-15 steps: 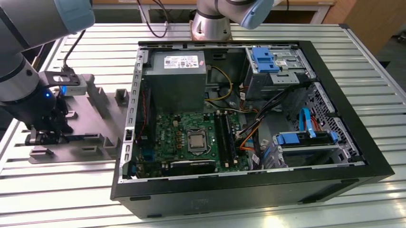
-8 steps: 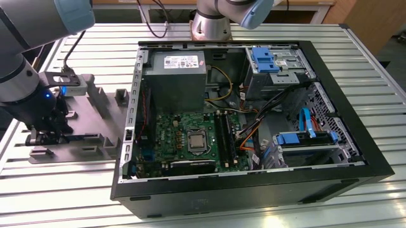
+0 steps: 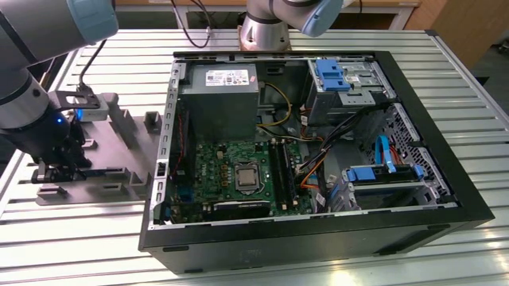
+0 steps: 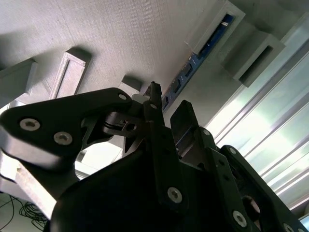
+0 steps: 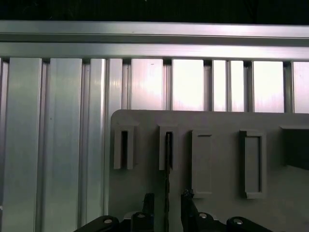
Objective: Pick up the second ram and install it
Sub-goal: 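Pick up the second ram and move it above second insertion slot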
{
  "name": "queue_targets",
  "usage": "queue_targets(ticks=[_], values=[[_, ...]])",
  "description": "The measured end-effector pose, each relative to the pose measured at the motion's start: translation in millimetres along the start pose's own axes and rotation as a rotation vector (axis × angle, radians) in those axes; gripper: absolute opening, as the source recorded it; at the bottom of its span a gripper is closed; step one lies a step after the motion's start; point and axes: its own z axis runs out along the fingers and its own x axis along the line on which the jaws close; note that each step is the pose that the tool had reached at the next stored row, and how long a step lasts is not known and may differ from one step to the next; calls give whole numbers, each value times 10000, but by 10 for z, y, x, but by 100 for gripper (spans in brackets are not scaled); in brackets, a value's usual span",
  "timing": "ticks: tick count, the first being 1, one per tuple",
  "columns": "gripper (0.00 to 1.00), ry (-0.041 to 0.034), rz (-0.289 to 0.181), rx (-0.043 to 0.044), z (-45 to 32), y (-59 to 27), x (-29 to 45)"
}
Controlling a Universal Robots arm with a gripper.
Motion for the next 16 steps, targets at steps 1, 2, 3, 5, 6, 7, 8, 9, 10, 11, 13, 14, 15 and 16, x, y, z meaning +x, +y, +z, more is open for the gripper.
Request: queue_targets(ticks=[1,2,3,5,6,7,8,9,10,11,13,14,15,16], values=[[36,0,0,1,2,1,0],[36,-1,0,1,4,3,-1],[36,-2,0,1,6,4,-2],[36,-3,0,0,7,6,-2],[36,-2,0,-1,7,6,-2],[36,-2,0,-1,7,6,-2],[34,-3,1,0,8,6,-2],[34,-2,0,0,8,6,-2],[27,-2,0,0,8,6,-2],[27,-2,0,-1,8,6,-2],[27,-2,0,-1,8,7,-2],[27,-2,0,0,9,6,-2],[27,-2,0,0,9,6,-2],[27,-2,0,0,9,6,-2]])
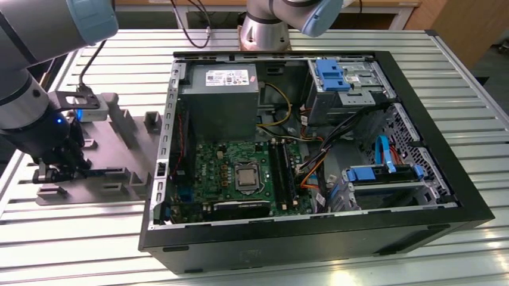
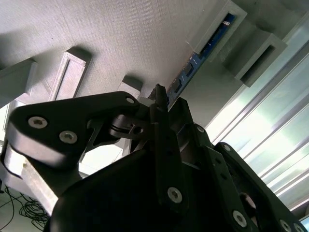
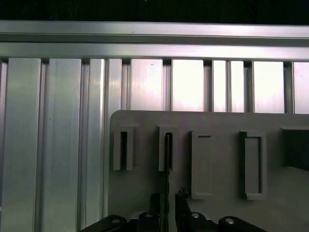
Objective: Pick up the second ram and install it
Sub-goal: 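Pick up the second ram and move it above second insertion slot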
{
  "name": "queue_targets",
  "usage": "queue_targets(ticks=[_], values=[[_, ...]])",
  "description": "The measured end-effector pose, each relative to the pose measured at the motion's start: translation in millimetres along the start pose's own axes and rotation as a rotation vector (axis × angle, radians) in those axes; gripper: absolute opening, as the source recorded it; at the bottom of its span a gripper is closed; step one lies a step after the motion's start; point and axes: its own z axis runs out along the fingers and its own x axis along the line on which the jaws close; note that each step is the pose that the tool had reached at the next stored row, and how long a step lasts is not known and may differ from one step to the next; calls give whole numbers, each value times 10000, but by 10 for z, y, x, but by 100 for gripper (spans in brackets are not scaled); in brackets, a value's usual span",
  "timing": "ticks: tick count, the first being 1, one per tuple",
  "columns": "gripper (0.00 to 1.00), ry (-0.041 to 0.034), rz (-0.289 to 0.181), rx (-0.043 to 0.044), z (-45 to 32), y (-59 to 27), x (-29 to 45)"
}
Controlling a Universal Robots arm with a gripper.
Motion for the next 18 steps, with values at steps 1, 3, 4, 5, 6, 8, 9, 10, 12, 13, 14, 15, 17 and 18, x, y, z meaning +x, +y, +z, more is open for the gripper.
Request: queue_targets(ticks=[1,3,4,5,6,8,9,10,12,13,14,15,17,18], values=[[26,0,0,0,0,0,0],[26,0,0,0,0,0,0],[19,0,0,0,0,0,0],[19,0,1,0,0,0,0],[17,0,0,0,0,0,0],[14,1,0,0,0,0,0],[14,0,1,0,1,0,0],[14,0,0,0,1,0,0],[14,0,0,0,1,0,0],[14,0,0,0,1,0,0],[14,0,0,0,1,0,0],[14,0,0,0,1,0,0],[14,0,0,0,1,0,0],[14,-2,0,3,1,0,0]])
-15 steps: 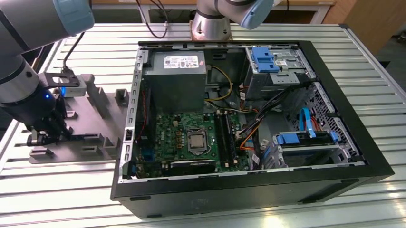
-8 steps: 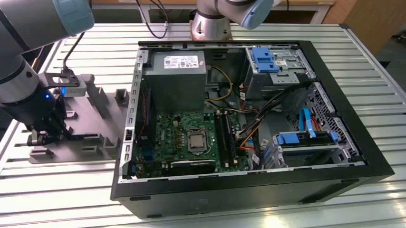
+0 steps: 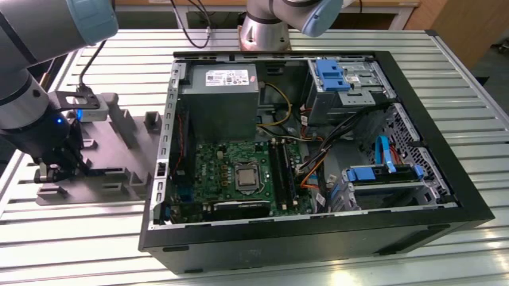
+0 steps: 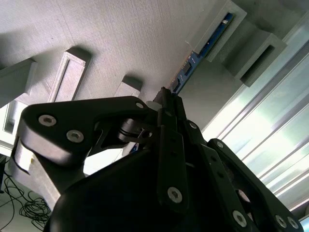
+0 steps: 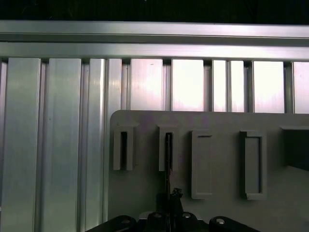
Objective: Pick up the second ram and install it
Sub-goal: 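Pick up the second ram and move it above second insertion slot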
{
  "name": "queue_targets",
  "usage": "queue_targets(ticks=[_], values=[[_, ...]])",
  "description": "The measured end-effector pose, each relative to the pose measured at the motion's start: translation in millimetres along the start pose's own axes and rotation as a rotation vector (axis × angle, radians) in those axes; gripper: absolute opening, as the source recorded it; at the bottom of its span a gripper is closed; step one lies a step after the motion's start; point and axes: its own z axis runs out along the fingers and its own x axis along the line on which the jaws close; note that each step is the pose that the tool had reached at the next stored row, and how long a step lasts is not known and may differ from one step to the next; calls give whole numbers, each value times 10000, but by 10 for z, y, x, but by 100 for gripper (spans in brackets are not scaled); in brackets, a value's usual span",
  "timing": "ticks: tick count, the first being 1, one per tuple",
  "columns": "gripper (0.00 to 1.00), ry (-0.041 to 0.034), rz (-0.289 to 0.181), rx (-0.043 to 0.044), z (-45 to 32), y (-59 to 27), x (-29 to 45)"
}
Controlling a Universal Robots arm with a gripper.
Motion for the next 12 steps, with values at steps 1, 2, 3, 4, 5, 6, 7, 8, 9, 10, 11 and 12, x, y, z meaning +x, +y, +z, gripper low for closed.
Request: queue_targets(ticks=[1,2,3,4,5,6,7,8,9,10,11,12], values=[[14,0,0,-1,-5,0,0],[14,2,0,-3,-13,1,0],[14,2,0,-3,-21,1,0],[14,1,0,-2,-29,1,-1],[14,1,0,-2,-40,2,-1],[14,2,0,-2,-50,2,-1],[14,2,0,-2,-60,2,-1],[14,2,1,-2,-71,2,-2],[14,1,0,-2,-80,2,-2],[14,2,1,-2,-91,3,-2],[14,1,1,-2,-103,3,-2],[14,2,0,-3,-116,3,-3]])
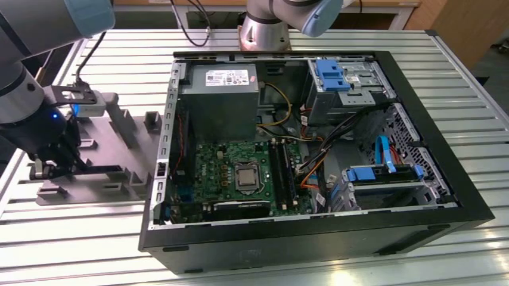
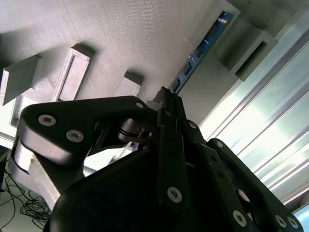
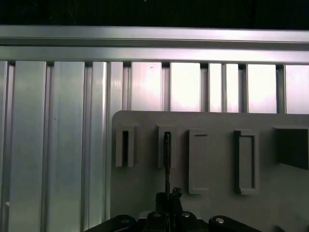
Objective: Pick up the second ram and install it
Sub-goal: 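Pick up the second ram and move it above second insertion slot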
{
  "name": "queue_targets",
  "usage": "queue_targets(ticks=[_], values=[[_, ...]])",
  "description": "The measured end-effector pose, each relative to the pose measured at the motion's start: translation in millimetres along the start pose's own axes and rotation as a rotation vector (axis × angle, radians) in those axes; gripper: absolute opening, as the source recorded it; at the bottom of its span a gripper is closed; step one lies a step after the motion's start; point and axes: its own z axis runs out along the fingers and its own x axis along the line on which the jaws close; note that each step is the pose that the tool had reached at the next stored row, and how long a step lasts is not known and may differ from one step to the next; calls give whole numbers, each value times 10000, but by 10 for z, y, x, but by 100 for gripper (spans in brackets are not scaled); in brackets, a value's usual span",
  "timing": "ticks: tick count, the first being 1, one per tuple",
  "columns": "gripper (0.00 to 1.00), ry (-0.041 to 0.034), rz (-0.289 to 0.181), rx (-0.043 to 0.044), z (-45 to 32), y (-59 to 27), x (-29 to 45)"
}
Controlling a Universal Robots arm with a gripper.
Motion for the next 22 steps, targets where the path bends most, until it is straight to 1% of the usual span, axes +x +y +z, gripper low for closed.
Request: queue_targets(ticks=[10,22], values=[[14,0,0,1,-101,2,-2],[14,1,0,-1,-127,3,-3]])
